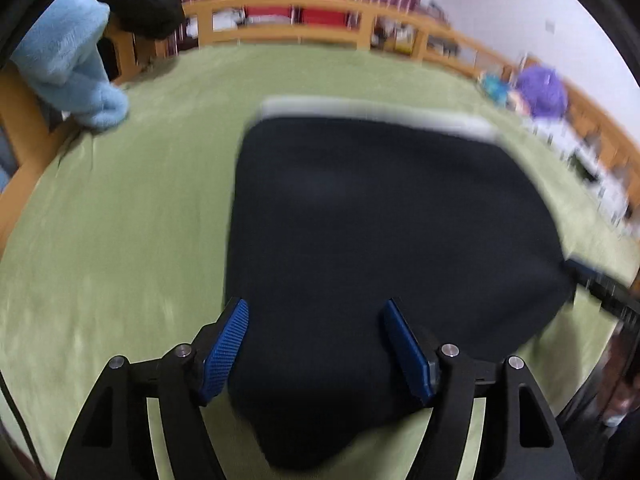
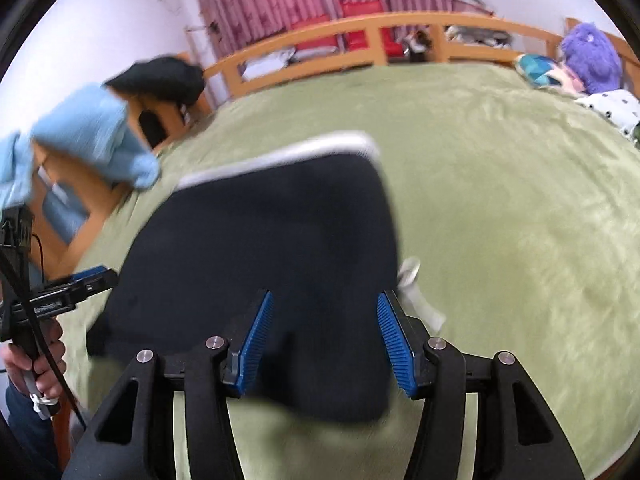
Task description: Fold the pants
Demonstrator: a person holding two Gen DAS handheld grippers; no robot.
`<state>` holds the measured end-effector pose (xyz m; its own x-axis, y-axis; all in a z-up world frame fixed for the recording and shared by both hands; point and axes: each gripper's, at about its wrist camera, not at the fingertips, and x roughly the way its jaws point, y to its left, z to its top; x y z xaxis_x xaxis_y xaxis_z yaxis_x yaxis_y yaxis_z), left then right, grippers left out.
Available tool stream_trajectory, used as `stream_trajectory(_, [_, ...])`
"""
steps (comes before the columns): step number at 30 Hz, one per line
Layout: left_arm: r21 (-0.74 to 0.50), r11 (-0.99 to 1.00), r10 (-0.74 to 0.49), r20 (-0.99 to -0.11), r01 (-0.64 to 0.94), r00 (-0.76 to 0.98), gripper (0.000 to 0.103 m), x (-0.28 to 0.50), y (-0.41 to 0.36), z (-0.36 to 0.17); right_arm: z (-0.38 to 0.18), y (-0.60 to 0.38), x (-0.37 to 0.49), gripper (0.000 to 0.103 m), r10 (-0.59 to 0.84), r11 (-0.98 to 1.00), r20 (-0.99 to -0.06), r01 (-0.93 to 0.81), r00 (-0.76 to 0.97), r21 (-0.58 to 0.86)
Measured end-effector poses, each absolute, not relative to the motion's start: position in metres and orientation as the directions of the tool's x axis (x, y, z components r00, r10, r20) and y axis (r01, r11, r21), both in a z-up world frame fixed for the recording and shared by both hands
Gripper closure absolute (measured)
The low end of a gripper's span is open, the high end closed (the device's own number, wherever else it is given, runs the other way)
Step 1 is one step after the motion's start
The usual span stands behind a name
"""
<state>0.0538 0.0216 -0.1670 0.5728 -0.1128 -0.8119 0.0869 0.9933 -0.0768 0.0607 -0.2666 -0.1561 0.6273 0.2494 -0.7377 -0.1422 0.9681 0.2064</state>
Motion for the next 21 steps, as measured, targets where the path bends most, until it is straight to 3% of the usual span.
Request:
stream_trajectory(3, [-0.103,0.993,-0.116,-0.812,0.055,0.573,0.031,0.037,0.033,-0.184,-0.183,-0.259,0.053,0.049,0.158,0.987,-0.796,-0.122,0.585,0.106])
stream_trajectory(7, [-0.19,0.978,-0.208,-0.812,0.09,0.545,0.031,0.046,0.049,-0.166,-0.182,-0.267,0.051,0.049,0.171,0.985,-0.809,-0.115,0.562,0.128])
stream_trajectory(15, [-0.221,0.967,-0.25,-0.734,0.127,0.632,0.031,0.132,0.054,-0.131,-0.118,-0.277,0.103,0.049,0.202,0.979,-0.698,-0.166,0.687,0.12])
stream_trajectory(21, [-0.251,0.957,-0.283,-0.72,0.143,0.633,0.031,0.21,0.035,-0.132,-0.116,-0.258,0.188,0.05,0.252,0.967,-0.658,-0.208,0.71,0.146])
